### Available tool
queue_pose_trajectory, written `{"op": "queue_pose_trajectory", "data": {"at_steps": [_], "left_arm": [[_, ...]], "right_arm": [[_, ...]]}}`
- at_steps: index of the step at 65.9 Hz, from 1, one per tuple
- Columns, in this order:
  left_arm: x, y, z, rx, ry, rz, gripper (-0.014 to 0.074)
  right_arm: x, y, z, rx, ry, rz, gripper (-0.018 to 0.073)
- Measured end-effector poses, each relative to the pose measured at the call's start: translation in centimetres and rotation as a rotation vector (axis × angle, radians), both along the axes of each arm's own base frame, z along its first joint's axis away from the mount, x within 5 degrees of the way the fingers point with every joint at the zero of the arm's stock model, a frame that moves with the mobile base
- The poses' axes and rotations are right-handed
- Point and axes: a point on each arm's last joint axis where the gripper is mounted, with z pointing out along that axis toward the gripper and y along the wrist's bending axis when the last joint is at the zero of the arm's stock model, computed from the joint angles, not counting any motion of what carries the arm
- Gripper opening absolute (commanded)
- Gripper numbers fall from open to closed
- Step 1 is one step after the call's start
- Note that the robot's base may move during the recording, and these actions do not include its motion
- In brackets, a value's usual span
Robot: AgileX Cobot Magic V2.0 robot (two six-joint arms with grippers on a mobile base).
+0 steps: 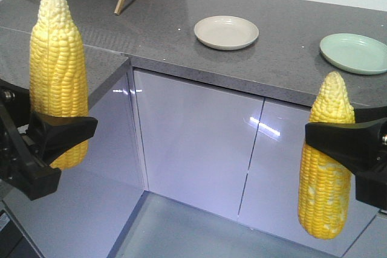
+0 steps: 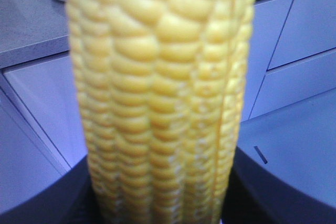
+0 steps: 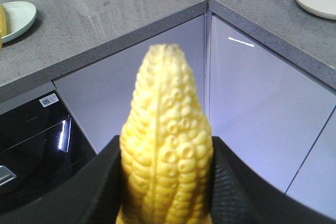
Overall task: Distribute corn equally
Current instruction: 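Drive toward the empty beige and green plates, holding both cobs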
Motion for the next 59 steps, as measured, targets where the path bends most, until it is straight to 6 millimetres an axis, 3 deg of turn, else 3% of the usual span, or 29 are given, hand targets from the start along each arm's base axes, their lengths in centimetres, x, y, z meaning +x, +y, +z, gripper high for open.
{"op": "queue_pose_trajectory", "data": {"at_steps": [59], "left_arm": [[0.00, 0.00, 0.00, 0.000, 0.000, 0.000, 0.0300]], "right_arm": [[0.00, 0.00, 0.00, 0.000, 0.000, 0.000, 0.0194]]}}
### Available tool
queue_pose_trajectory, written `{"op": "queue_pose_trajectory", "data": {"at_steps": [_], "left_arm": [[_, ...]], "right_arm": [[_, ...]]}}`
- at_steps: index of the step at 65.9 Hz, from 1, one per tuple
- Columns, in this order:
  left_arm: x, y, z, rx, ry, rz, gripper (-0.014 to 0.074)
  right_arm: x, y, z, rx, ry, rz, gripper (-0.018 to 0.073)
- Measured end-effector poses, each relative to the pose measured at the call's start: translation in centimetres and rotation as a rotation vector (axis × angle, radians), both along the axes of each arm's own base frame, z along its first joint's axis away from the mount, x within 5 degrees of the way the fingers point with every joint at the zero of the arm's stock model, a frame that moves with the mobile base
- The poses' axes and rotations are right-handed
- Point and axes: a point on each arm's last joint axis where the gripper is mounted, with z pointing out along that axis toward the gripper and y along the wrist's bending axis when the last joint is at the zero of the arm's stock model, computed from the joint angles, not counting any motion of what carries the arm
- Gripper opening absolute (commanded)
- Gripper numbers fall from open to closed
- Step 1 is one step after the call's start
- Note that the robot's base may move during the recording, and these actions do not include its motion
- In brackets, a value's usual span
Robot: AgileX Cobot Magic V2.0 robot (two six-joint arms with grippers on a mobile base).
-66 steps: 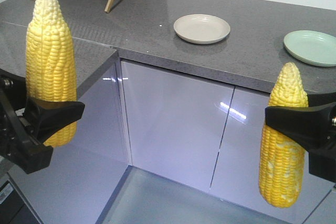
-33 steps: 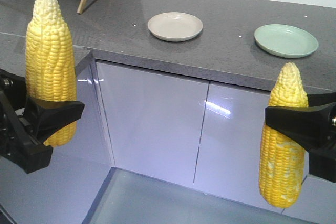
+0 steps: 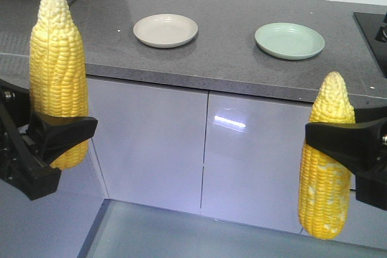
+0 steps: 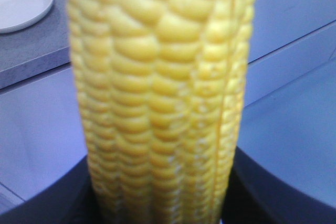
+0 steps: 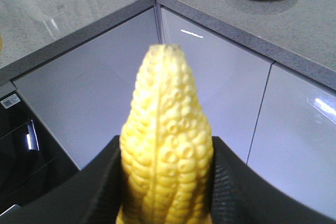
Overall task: Distribute corn equally
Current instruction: 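Drive toward the empty beige and green plates, holding both cobs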
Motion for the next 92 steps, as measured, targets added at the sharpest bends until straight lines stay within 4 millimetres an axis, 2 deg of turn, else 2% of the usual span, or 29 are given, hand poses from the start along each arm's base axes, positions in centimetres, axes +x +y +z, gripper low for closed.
{"op": "queue_pose_trajectory", "data": {"at_steps": [92], "left_arm": [[0.00, 0.00, 0.00, 0.000, 0.000, 0.000, 0.0300]], "right_arm": [[-0.01, 0.00, -0.01, 0.000, 0.001, 0.001, 0.0194]]}}
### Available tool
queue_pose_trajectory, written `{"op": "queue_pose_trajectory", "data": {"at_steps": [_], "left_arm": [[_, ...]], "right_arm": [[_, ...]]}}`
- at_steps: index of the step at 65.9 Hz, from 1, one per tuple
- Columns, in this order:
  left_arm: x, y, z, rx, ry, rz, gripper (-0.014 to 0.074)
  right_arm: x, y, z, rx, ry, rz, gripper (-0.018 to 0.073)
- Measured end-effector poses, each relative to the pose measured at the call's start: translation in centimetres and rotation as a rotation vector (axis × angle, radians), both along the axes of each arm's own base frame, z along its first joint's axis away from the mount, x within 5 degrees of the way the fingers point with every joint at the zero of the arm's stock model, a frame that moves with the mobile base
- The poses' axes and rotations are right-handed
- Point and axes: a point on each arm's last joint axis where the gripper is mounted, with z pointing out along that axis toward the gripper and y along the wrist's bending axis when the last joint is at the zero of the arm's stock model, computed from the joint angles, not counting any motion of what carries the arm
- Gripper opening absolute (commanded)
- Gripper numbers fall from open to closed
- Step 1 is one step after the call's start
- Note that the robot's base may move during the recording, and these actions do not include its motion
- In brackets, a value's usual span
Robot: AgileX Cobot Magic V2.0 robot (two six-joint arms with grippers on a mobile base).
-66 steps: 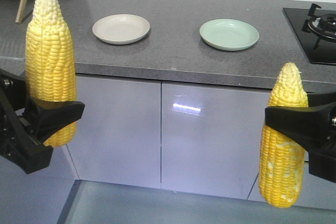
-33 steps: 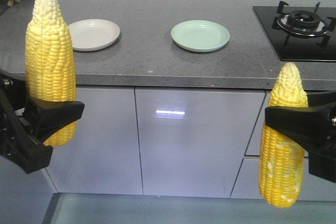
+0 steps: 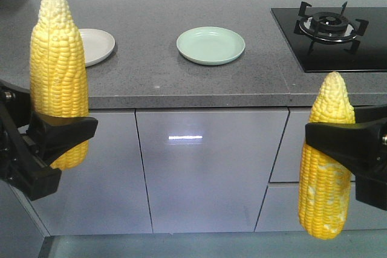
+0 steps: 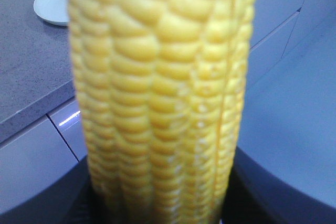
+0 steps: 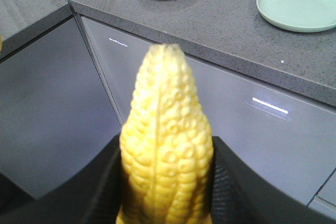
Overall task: Distribute corn equally
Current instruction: 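Drive toward the empty beige and green plates, holding both cobs, then drive closer to the counter, centering between the beige and green plates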
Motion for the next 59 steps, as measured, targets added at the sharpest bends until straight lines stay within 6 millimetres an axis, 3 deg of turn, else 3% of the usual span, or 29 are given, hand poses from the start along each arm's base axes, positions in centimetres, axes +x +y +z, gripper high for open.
{"op": "queue_pose_trajectory", "data": {"at_steps": [59], "left_arm": [[0.00, 0.00, 0.00, 0.000, 0.000, 0.000, 0.0300]], "right_arm": [[0.00, 0.00, 0.00, 0.000, 0.000, 0.000, 0.0194]]}}
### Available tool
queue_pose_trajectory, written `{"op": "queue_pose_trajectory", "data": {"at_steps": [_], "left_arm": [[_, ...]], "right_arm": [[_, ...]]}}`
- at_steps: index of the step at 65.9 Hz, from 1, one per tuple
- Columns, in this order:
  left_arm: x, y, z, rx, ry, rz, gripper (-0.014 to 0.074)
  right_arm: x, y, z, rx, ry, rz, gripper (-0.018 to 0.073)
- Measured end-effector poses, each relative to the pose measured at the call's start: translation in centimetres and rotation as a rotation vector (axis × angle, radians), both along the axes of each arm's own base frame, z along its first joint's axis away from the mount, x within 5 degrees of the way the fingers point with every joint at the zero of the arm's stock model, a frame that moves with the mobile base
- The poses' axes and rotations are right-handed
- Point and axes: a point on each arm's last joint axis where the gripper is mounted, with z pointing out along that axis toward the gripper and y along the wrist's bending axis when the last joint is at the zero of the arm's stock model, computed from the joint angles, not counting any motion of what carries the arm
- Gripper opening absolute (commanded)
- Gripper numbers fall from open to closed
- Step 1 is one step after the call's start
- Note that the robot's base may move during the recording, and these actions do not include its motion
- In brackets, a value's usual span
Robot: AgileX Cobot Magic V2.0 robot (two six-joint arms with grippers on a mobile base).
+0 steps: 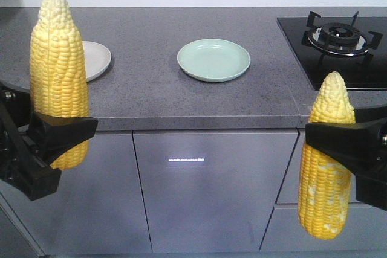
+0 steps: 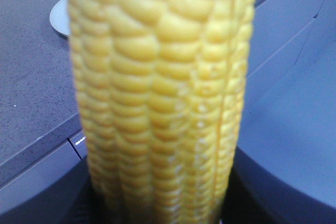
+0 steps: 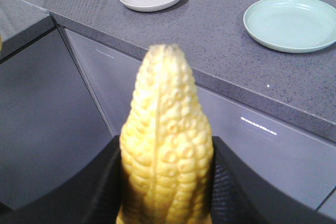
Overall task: Distribute corn equally
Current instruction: 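Drive closer to the counter, centering between the beige and green plates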
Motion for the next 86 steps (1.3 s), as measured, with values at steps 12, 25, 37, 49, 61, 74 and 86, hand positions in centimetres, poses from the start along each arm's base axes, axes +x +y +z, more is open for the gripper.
{"op": "queue_pose_trajectory", "data": {"at_steps": [12, 25, 37, 49, 61, 74, 86], "left_arm": [[0.00, 0.00, 0.00, 0.000, 0.000, 0.000, 0.0300], [0.00, 0.00, 0.00, 0.000, 0.000, 0.000, 0.0300], [0.00, 0.00, 0.00, 0.000, 0.000, 0.000, 0.0300], [0.00, 0.00, 0.00, 0.000, 0.000, 0.000, 0.0300], [0.00, 0.00, 0.00, 0.000, 0.000, 0.000, 0.0300], [0.00, 0.00, 0.00, 0.000, 0.000, 0.000, 0.0300], [0.00, 0.00, 0.00, 0.000, 0.000, 0.000, 0.0300]], "right_arm": [[0.00, 0.00, 0.00, 0.000, 0.000, 0.000, 0.0194], [0.00, 0.00, 0.00, 0.000, 0.000, 0.000, 0.0194], [0.00, 0.00, 0.00, 0.000, 0.000, 0.000, 0.0194], [0.00, 0.00, 0.00, 0.000, 0.000, 0.000, 0.0194], [0.00, 0.00, 0.00, 0.000, 0.000, 0.000, 0.0194], [0.00, 0.00, 0.00, 0.000, 0.000, 0.000, 0.0194], [0.00, 0.00, 0.00, 0.000, 0.000, 0.000, 0.0194]]}}
